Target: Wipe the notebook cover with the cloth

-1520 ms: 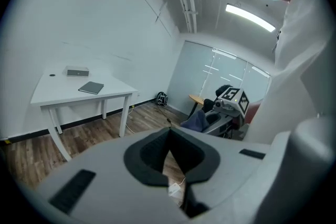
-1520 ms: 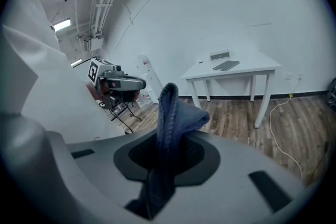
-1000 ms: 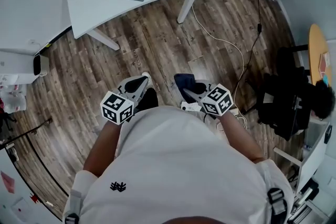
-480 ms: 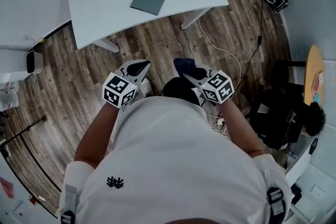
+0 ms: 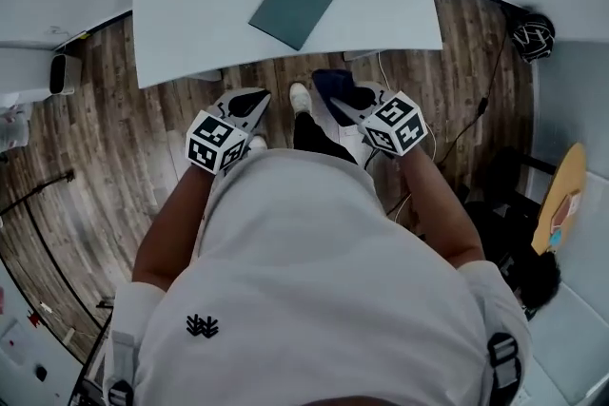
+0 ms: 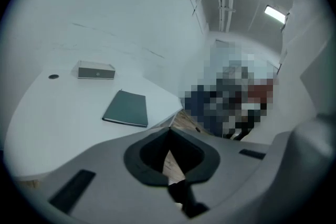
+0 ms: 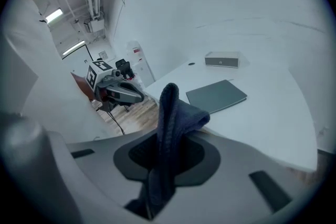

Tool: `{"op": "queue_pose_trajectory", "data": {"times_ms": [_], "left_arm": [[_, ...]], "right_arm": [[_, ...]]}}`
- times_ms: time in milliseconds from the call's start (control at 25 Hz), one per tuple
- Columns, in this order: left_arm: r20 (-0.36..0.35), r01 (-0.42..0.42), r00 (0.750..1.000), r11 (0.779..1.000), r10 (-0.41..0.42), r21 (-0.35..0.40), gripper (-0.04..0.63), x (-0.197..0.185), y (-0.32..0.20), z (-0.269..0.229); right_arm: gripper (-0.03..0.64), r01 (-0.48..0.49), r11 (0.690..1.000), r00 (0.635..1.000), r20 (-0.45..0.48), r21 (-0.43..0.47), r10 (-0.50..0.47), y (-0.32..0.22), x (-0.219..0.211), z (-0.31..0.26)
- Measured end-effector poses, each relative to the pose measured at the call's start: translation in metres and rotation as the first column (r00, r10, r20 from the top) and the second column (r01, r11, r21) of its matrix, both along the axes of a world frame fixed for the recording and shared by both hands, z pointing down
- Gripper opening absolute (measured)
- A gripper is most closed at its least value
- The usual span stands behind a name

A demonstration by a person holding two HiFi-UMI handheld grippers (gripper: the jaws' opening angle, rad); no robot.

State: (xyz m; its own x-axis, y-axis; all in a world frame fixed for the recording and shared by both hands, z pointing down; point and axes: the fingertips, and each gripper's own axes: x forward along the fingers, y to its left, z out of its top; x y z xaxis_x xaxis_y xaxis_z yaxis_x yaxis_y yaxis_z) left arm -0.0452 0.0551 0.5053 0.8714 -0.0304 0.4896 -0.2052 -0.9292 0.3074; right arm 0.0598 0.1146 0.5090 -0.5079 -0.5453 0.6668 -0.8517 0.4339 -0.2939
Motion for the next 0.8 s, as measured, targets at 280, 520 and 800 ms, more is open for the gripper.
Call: {"op": "queue_pose_trajectory", "data": {"times_ms": [280, 520, 800], "left_arm": [[0.078, 0.138, 0.987, 0.990, -0.138, 0.008, 0.006, 0.046, -0.057, 0.031], [0.162, 0.222, 0.961, 0.974, -0.226, 0.038, 0.006, 0.070, -0.087, 0.059], [0.229, 0.214, 0.949, 0.976, -0.217, 0.036, 0.006, 0.083, -0.105, 0.091]], "right_arm": [[0.064, 0.216, 0.975, 0.976, -0.002, -0.053, -0.217, -0.083, 0.038, 0.027], [0.064, 0.358, 0.928, 0.934, 0.035, -0.100, -0.356, -0.126, 0.038, 0.053], [0.064, 0.447, 0.880, 0.894, 0.030, -0.159, -0.448, -0.156, 0.015, 0.080]]}}
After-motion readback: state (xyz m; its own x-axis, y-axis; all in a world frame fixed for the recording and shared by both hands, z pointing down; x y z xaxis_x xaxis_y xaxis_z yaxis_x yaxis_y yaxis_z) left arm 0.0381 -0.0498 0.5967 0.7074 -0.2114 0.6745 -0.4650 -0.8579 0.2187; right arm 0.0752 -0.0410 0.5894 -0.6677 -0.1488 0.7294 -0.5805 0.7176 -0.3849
